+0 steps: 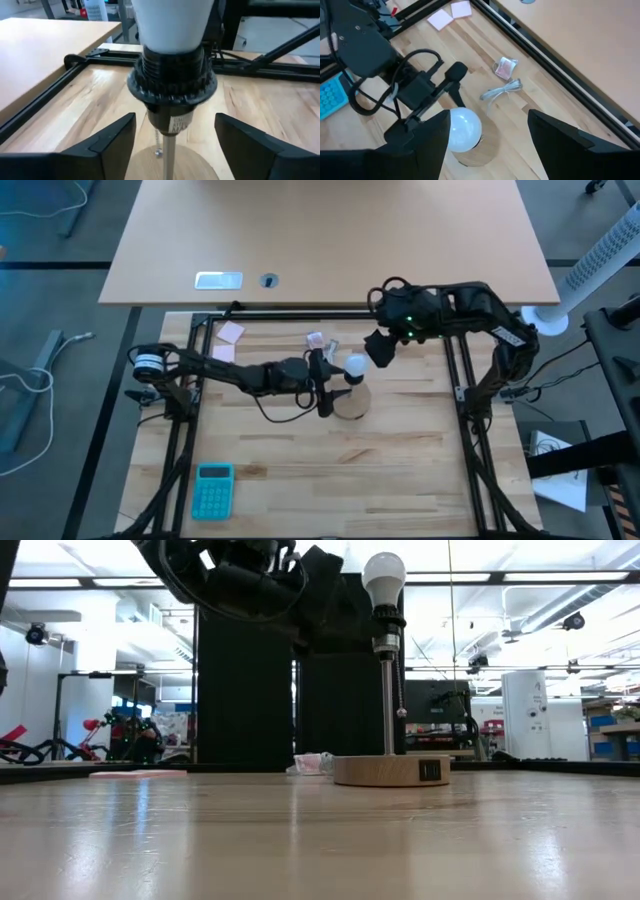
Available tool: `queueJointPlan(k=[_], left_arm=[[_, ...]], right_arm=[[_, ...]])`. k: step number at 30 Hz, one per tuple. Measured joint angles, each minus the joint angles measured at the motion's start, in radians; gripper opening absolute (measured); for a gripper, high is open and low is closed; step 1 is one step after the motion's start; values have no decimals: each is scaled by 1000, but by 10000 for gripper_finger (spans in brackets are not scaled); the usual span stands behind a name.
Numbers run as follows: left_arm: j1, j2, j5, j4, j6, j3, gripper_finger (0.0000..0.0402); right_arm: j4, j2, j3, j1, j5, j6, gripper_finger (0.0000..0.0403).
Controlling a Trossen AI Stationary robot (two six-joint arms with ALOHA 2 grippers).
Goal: Screw lightbulb
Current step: Remove the light bulb from the lamp
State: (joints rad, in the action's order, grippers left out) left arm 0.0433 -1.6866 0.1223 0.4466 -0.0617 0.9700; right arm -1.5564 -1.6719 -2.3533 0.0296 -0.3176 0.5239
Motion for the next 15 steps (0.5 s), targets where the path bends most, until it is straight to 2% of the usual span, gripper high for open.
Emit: queueJointPlan(k=[5,10,15], left_arm=[[1,32,-1,-147,-8,0,296],[-4,53,-46,-156,-28,0,297],[-5,54,-65,-150,-52,0,297]], right_arm=[[10,0,1,-6,1,37,264],[-14,0,2,0,1,125,253],[-13,-1,2,2,2,101,242]])
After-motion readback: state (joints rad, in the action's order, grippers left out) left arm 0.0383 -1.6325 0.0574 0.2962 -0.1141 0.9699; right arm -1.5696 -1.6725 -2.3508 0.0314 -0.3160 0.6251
